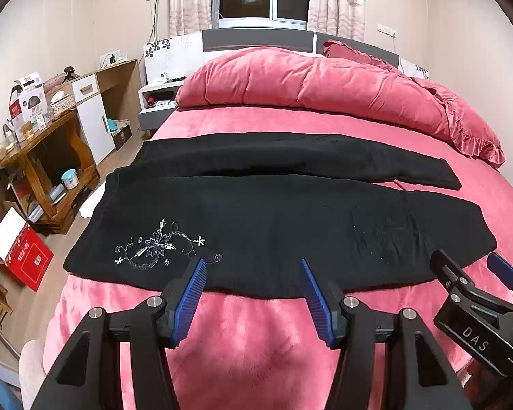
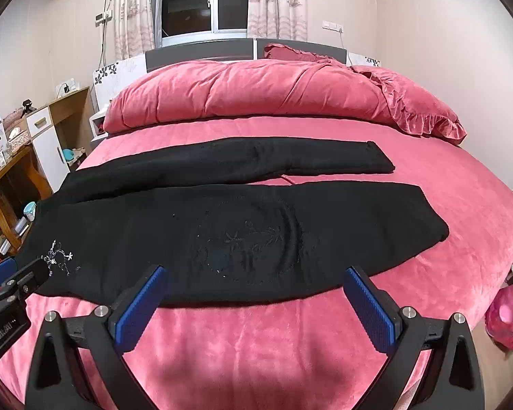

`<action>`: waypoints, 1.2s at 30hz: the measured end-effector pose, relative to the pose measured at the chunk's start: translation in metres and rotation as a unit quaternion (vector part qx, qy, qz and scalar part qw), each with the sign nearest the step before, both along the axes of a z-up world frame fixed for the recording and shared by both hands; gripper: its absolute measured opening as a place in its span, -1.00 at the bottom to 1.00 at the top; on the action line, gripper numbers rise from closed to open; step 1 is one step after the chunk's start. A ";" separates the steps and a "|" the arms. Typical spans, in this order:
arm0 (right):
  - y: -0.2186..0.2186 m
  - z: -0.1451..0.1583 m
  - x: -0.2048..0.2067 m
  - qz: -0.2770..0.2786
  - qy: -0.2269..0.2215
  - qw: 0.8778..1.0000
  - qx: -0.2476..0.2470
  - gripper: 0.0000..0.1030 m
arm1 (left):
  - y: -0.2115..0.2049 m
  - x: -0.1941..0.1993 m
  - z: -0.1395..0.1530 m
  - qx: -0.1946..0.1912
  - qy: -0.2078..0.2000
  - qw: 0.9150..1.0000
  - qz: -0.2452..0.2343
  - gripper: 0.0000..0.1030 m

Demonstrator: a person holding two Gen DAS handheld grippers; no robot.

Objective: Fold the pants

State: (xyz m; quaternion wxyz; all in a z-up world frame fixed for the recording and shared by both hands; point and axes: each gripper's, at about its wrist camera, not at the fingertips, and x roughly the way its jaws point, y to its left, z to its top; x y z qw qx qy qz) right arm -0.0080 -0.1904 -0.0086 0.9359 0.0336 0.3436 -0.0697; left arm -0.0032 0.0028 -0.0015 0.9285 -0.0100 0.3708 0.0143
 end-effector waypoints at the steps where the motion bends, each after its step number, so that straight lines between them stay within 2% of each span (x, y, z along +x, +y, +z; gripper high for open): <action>1: 0.001 -0.001 0.000 0.000 0.000 1.000 0.001 1.00 | 0.000 0.000 0.000 -0.001 0.001 1.000 0.000 0.12; 36: 0.003 -0.011 0.005 0.005 0.013 1.000 0.004 1.00 | 0.000 0.006 -0.012 -0.006 0.027 1.000 0.002 0.12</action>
